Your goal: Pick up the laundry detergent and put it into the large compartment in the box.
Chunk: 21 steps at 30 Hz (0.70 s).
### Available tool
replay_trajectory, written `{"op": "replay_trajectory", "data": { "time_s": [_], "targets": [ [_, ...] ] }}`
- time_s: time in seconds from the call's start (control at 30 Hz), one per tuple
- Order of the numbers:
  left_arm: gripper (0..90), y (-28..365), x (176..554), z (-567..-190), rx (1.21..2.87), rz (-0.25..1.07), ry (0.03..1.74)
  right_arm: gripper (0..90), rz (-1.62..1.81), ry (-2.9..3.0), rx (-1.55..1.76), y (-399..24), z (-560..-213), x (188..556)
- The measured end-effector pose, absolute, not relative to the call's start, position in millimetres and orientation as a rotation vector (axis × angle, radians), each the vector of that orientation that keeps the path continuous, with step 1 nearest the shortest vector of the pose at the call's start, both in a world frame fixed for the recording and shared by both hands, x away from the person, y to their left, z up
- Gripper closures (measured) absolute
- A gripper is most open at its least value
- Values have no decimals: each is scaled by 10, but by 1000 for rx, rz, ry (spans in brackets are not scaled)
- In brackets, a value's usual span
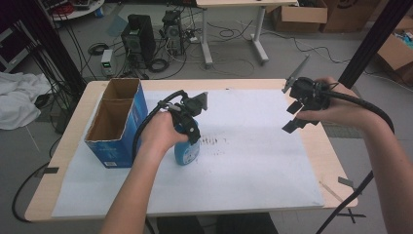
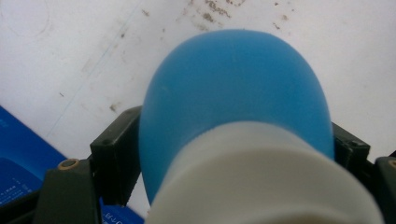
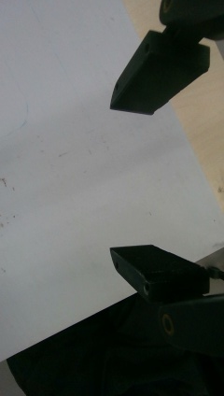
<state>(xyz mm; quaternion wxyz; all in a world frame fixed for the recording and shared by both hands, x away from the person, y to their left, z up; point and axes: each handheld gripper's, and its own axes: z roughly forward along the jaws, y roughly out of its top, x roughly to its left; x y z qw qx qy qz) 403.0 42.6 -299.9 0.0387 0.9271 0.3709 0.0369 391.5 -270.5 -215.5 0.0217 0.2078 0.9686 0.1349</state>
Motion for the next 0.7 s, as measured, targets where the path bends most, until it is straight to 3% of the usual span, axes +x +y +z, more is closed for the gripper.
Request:
{"op": "replay_trajectory", "data": {
  "time_s": [0.7],
  "targets": [
    [299, 394, 4055, -2972, 2833, 105, 1177, 243, 409, 3009, 648, -2726, -2192, 3928]
  ]
}}
